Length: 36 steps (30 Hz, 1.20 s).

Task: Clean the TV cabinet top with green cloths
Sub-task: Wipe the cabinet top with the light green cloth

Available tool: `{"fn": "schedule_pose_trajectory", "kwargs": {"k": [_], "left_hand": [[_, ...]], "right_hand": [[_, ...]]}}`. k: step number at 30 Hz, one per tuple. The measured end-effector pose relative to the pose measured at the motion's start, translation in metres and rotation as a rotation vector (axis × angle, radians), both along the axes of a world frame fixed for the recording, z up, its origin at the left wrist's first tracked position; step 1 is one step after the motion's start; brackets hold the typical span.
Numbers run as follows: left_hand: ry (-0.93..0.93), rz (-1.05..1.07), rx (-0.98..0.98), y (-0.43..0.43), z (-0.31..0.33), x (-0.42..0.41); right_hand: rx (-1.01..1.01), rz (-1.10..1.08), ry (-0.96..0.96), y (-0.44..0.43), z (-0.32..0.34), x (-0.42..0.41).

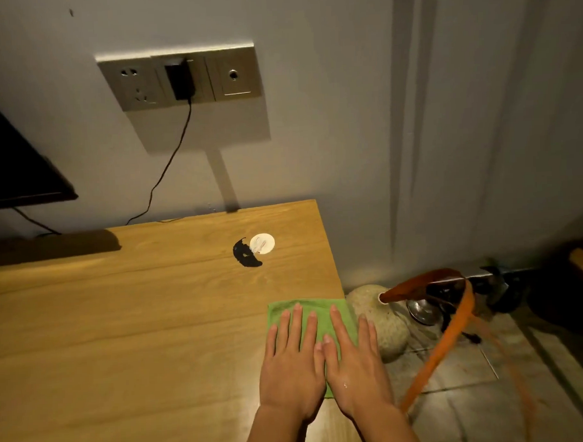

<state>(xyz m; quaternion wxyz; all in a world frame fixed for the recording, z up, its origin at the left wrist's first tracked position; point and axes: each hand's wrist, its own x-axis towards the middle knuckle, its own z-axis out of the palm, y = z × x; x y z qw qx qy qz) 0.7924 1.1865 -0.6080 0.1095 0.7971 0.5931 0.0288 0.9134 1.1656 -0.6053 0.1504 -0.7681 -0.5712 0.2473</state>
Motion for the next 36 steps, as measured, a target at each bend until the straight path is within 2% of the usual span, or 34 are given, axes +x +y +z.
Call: {"fn": "schedule_pose_trajectory", "kwargs": {"k": [4,10,13,15,20,23,26,28,32,36], "left_hand": [[0.017,0.001,-0.028,-0.061,0.017,-0.006],[0.089,-0.047,-0.083,-0.128,0.036,-0.007],[0.134,-0.084,-0.089,-0.158,0.041,-0.008],[0.087,-0.073,-0.172,-0.174,0.050,-0.006],[-0.368,0.233,-0.307,-0.193,0.068,-0.020],[-0.643,0.428,-0.394,-0.193,0.088,-0.037],[-0.756,0.688,-0.520,-0.187,0.104,-0.068],[-0.849,0.848,-0.636,-0.187,0.113,-0.094],[-0.980,0.845,-0.862,-0.188,0.137,-0.150],[-1.330,0.798,-1.119,-0.207,0.169,-0.209]], "right_hand": [[0.020,0.014,-0.007,-0.061,0.008,-0.004],[0.082,-0.135,-0.045,-0.128,0.026,-0.017],[0.131,-0.100,-0.008,-0.153,0.035,-0.019],[0.143,-0.043,-0.011,-0.167,0.038,-0.019],[0.186,0.102,-0.047,-0.192,0.072,-0.023],[0.039,0.035,0.081,-0.201,0.100,-0.033],[-0.025,-0.019,0.265,-0.203,0.129,-0.049],[-0.080,0.050,0.348,-0.199,0.148,-0.064],[-0.146,0.142,0.464,-0.189,0.176,-0.102],[-0.152,0.181,0.583,-0.187,0.208,-0.155]]}}
